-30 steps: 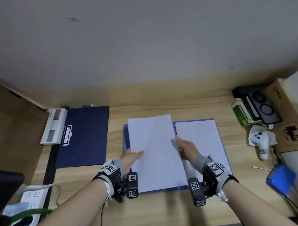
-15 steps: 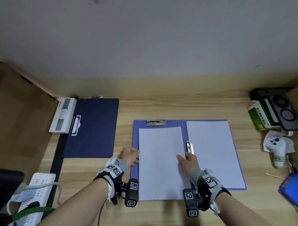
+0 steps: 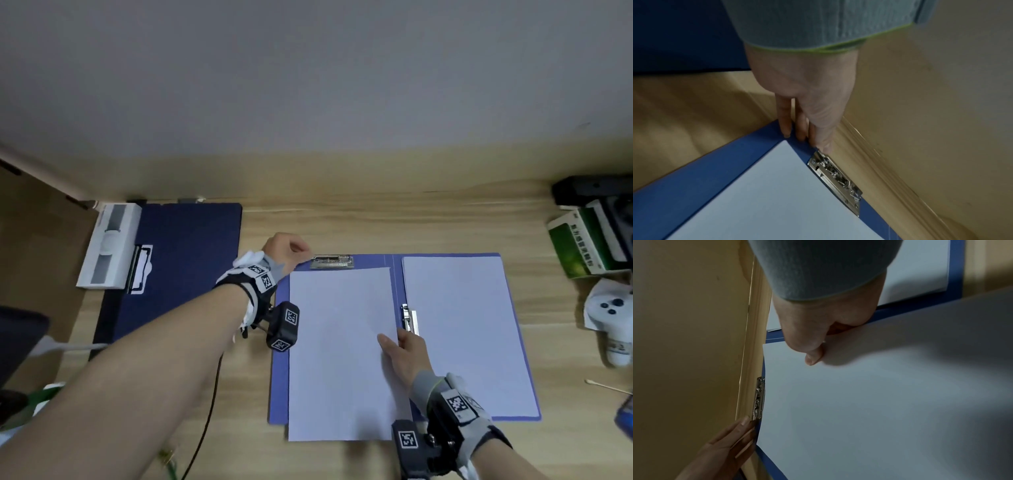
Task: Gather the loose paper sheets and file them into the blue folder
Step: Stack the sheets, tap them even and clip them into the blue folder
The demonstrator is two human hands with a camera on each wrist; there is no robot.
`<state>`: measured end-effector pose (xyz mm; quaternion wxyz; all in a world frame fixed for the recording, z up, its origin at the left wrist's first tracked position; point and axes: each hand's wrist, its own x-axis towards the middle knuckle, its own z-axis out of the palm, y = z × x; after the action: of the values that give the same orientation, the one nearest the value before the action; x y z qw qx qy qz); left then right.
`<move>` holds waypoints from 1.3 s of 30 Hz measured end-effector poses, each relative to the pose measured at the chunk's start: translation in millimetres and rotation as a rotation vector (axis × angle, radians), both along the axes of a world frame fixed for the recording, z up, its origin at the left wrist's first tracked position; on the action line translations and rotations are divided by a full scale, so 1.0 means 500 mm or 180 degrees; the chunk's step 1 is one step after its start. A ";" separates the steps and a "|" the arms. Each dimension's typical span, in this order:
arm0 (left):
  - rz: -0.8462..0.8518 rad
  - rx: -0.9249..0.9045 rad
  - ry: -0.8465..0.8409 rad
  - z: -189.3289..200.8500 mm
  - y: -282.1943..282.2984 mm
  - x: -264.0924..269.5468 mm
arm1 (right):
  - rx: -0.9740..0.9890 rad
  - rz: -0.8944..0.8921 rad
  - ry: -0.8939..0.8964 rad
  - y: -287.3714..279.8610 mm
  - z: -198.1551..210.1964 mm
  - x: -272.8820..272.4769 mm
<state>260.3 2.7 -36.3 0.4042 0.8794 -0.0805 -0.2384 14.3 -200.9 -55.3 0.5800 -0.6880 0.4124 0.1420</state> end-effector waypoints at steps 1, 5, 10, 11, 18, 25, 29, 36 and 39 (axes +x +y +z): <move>-0.0171 0.0035 0.0040 -0.001 -0.003 0.009 | 0.0001 -0.0001 -0.0025 0.000 0.002 0.000; -0.0657 0.0462 -0.0005 -0.002 -0.010 0.051 | 0.0011 0.0008 -0.0066 0.002 0.004 0.002; -0.1448 0.1783 -0.0843 0.011 -0.042 0.106 | 0.0042 -0.0011 -0.0113 0.002 0.005 0.001; -0.1534 0.1828 -0.0935 0.005 -0.049 0.112 | 0.0043 0.0001 -0.0094 0.002 -0.001 0.000; -0.1912 0.1923 -0.1225 -0.003 -0.061 0.127 | -0.0074 0.0082 -0.0137 0.003 -0.009 0.006; -0.2297 0.1006 -0.0581 0.004 -0.067 0.104 | -0.0033 0.0101 -0.0098 0.001 -0.008 0.010; -0.2177 0.1237 -0.0467 0.004 -0.060 0.092 | -0.0132 0.0186 -0.0003 -0.004 -0.019 0.005; -0.2479 0.1420 -0.0950 0.009 -0.027 0.050 | -0.0182 0.0073 0.0083 -0.003 -0.032 0.001; -0.2522 0.1323 -0.1250 0.009 -0.001 0.020 | -0.0199 0.0117 0.0073 0.000 -0.031 0.000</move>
<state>270.3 2.2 -31.5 0.0755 0.8716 -0.4343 -0.2145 14.2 -200.8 -70.9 0.5507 -0.7116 0.4106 0.1476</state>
